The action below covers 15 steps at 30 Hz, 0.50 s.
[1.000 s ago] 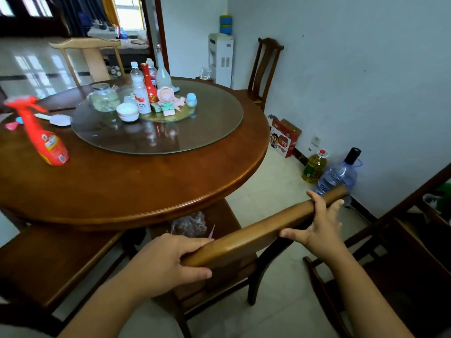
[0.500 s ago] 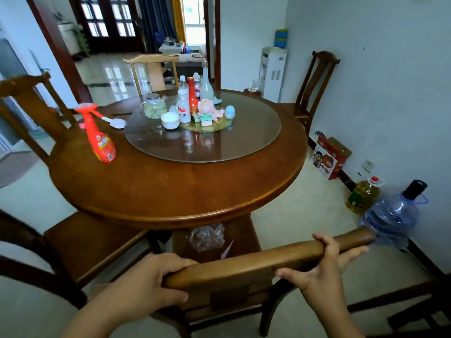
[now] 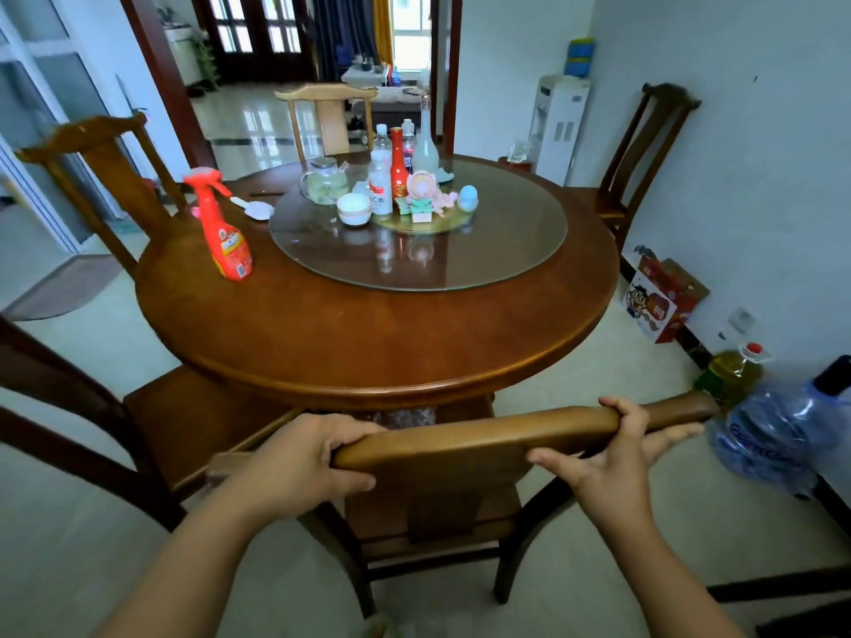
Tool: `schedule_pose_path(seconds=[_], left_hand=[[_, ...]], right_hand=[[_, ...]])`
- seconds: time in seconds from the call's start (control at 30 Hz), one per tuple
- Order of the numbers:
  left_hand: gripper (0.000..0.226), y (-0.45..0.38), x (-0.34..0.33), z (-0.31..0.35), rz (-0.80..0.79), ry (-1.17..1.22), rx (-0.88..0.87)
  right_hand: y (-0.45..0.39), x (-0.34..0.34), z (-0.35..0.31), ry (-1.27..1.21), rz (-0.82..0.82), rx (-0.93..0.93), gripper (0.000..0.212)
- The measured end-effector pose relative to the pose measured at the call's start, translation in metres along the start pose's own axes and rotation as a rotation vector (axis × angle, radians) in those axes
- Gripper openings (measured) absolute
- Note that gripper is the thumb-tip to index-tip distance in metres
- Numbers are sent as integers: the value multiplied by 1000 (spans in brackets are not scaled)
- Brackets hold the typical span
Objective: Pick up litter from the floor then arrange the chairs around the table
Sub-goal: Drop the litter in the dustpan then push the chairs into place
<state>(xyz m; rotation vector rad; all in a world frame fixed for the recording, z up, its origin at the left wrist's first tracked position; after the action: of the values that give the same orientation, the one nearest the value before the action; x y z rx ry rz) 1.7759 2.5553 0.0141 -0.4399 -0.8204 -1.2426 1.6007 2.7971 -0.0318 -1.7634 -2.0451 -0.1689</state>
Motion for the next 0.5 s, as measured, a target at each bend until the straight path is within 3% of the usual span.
schedule_pose_path(seconds=[0.23,0.5], left_hand=[[39,-22,12,-2,142,-104,3],[41,-30,14,-5,126,-135,2]], right_hand=[[-27,-21,-5,4,8,-3,99],[-33,-25,-4,21,-13,-36,100]])
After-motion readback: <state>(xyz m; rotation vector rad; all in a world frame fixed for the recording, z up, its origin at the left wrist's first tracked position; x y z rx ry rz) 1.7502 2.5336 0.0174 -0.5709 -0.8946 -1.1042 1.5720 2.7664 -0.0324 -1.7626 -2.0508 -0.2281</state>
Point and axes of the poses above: each hand's wrist, its own y-axis away from the middle knuckle, its own x-axis out of the back of the hand, z = x × y, the point moved 5 cm from there along -y, towards the middle knuckle, and after that the axes turned 4 degrees about z, right-handed, at the moved point
